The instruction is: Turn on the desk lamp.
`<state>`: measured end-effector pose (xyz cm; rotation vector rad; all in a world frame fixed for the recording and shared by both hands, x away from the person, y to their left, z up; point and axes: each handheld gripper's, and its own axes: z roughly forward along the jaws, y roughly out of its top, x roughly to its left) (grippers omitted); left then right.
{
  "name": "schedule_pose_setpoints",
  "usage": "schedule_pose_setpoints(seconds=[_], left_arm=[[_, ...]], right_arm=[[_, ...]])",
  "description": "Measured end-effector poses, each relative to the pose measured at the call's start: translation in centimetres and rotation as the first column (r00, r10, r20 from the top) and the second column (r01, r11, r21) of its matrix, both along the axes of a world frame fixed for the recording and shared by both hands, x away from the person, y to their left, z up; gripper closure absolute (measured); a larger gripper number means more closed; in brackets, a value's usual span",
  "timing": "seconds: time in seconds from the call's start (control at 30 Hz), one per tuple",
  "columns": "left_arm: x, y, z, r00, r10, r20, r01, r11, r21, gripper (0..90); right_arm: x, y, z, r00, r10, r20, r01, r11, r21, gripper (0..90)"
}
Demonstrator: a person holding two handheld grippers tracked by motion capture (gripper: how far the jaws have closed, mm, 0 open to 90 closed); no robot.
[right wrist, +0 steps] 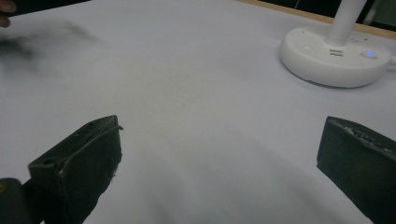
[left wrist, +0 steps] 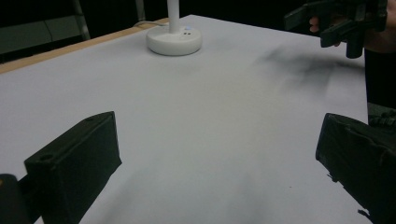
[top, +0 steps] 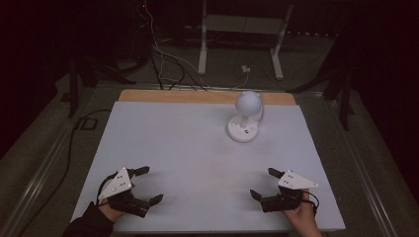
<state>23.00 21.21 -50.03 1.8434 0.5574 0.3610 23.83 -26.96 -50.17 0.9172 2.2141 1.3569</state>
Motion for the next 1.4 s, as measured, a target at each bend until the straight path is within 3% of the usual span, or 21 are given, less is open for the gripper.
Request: schedule_pose_setpoints(seconds=[0.3,0.43,0.67,0.8,1.1,1.4], left_arm=[[0.0,0.1,0.0,1.0,-0.002,-0.007,0.002,0.9999,-0.01,0.3],[0.0,0.0,0.0,1.0,-0.005,-0.007,0.005,1.0,-0.008,0.3],[-0.1,0.0,0.0,1.0,-0.004,-0.006,0.004,0.9999,-0.011,0.3],[0.0,0.0,0.0,1.0,-0.005,-0.007,0.005,0.9999,-0.011,0.3],[0.0,0.0,0.0,1.0,-0.001,-0.009,0.001,1.0,-0.002,0.3],[0.0,0.0,0.0,0.9999,-0.003,-0.011,0.003,0.9999,-0.013,0.3]], right_arm=[[-0.2,0.4,0.6,0.9998,-0.019,-0.003,0.019,1.0,-0.003,0.0],[-0.3,0.3,1.2,0.9996,-0.029,-0.007,0.029,0.999,0.029,0.0],[-0.1,0.3,1.7,0.9989,-0.041,-0.023,0.041,0.999,0.02,0.0],[-0.1,0.4,2.1,0.9988,-0.046,-0.02,0.046,0.998,0.039,0.0],[0.3,0.9,3.0,0.9978,-0.064,-0.015,0.064,0.998,0.019,0.0],[1.0,1.0,4.5,0.9954,-0.094,-0.02,0.094,0.995,0.038,0.0]])
